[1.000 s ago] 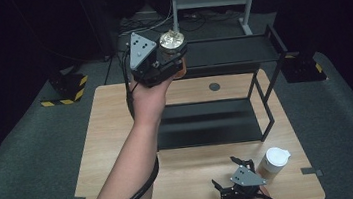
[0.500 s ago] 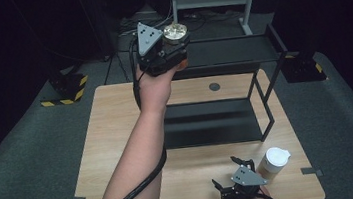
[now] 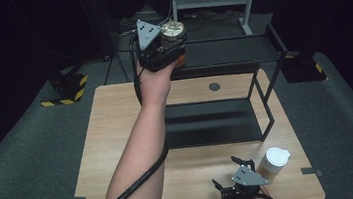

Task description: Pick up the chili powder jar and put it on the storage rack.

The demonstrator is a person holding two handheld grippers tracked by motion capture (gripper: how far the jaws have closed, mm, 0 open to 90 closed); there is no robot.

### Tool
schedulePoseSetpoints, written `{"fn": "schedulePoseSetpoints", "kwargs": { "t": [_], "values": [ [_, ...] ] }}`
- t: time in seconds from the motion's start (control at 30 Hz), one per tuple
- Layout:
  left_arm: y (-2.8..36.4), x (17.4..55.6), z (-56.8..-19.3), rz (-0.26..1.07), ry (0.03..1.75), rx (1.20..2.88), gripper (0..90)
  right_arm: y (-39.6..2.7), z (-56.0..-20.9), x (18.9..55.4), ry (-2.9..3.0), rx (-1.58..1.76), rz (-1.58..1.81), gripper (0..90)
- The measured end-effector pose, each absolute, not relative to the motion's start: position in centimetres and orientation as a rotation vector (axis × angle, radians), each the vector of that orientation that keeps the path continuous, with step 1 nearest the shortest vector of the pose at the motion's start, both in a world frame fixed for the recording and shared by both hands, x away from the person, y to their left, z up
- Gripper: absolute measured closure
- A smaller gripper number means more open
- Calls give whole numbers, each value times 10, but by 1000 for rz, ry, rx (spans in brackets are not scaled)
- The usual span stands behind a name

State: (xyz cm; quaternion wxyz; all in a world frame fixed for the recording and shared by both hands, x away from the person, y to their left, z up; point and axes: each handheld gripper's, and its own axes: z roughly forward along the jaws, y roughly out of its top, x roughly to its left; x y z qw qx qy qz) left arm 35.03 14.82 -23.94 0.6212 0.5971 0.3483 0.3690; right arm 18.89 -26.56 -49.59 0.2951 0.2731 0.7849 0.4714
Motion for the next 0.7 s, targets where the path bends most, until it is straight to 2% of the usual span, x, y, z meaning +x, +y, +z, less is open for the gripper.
{"fn": "schedulePoseSetpoints", "kwargs": {
  "t": [0.7],
  "values": [
    [150,356,-243,828,818,1382,332,-265,-496,189,2092,727,1253,0]
  ]
}}
